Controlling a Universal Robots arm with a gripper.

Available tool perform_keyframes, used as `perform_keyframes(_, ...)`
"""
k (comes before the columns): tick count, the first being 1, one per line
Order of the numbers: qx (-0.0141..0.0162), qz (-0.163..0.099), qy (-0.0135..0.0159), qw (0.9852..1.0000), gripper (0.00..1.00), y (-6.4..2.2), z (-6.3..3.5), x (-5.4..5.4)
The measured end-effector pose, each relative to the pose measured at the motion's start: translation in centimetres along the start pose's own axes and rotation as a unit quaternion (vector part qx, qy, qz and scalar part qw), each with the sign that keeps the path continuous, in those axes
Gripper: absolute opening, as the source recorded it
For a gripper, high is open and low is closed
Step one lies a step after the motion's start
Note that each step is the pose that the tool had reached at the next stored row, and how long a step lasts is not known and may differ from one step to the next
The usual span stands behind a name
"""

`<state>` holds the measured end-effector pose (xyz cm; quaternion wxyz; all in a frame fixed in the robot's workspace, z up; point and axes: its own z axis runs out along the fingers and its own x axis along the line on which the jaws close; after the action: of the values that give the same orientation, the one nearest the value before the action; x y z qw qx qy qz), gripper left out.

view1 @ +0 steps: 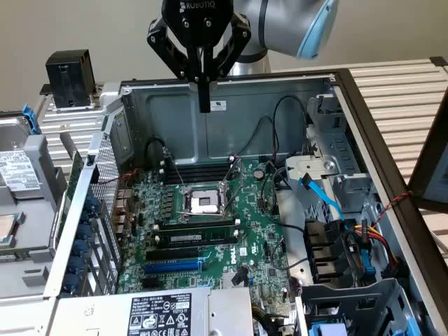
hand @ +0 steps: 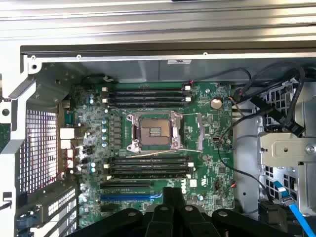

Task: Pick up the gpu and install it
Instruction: 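Reach for the gpu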

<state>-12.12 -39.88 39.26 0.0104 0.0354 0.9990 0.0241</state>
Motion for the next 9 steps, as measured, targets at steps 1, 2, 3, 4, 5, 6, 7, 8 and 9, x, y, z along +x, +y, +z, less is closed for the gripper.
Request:
perform_keyframes(1, 0.0, 0.0, 0.0, 1.0, 0.11, 0.0, 0.0, 0.0)
perform_keyframes(2, 0.0, 0.0, 0.0, 1.0, 0.11, 0.0, 0.0, 0.0)
perform_keyframes(3, 0.0, 0.0, 0.0, 1.0, 0.11, 0.0, 0.0, 0.0)
perform_keyframes(4, 0.0, 0.0, 0.0, 1.0, 0.11, 0.0, 0.0, 0.0)
perform_keyframes(5, 0.0, 0.0, 0.0, 1.0, 0.11, 0.0, 0.0, 0.0)
perform_keyframes(6, 0.0, 0.0, 0.0, 1.0, 0.11, 0.0, 0.0, 0.0)
perform_keyframes(7, 0.0, 0.0, 0.0, 1.0, 0.11, 0.0, 0.0, 0.0)
perform_keyframes(8, 0.0001, 0.0, 0.0001, 1.0, 0.11, 0.0, 0.0, 0.0)
perform_keyframes(9, 0.0001, 0.0, 0.0001, 1.0, 0.11, 0.0, 0.0, 0.0)
